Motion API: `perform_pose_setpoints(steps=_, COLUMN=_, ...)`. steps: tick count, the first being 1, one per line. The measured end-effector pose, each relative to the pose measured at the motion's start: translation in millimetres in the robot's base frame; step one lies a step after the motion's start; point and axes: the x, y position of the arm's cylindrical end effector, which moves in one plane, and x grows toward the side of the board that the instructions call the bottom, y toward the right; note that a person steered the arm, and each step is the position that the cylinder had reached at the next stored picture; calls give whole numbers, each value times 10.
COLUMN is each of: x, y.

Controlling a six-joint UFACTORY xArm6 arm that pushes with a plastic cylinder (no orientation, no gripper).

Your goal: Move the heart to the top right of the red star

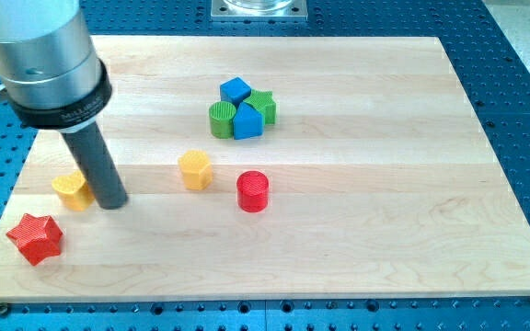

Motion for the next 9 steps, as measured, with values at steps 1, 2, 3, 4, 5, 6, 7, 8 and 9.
perform_pose_setpoints(steps=1, x=-270, y=-17)
perform_pose_setpoints(steps=2, x=-383, y=-133)
perform_pose_setpoints(steps=3, x=-342, y=-130)
perform_pose_setpoints(steps=4, x=-167, y=-110)
perform_pose_setpoints(steps=5, x=-82, y=-74)
perform_pose_setpoints(steps=6, x=120, y=219)
perform_pose_setpoints(steps=7, x=86, y=3)
perform_pose_setpoints(steps=8, x=69, y=-107)
perform_pose_setpoints(steps=9, x=60, y=-107)
